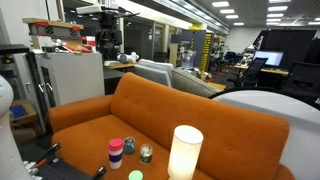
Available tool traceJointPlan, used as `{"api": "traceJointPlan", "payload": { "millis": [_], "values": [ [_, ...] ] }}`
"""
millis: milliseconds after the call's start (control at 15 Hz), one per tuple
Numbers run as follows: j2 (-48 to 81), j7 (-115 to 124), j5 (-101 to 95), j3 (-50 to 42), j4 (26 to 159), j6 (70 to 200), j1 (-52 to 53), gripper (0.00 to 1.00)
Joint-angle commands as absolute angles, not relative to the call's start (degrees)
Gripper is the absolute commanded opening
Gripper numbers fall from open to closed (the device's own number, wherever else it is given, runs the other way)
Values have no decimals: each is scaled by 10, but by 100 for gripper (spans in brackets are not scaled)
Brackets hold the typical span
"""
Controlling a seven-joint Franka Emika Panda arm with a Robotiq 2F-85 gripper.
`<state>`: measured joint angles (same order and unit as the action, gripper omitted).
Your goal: Put the pink lid on the couch
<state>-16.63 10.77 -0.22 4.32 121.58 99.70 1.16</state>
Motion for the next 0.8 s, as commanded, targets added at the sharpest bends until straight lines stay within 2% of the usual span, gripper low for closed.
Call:
{"api": "traceJointPlan", "payload": {
  "millis": [0, 733],
  "values": [
    [-166, 108, -3, 42, 1214, 995, 13, 100],
    [-77, 138, -6, 42, 1245, 1039, 13, 100]
  ]
}}
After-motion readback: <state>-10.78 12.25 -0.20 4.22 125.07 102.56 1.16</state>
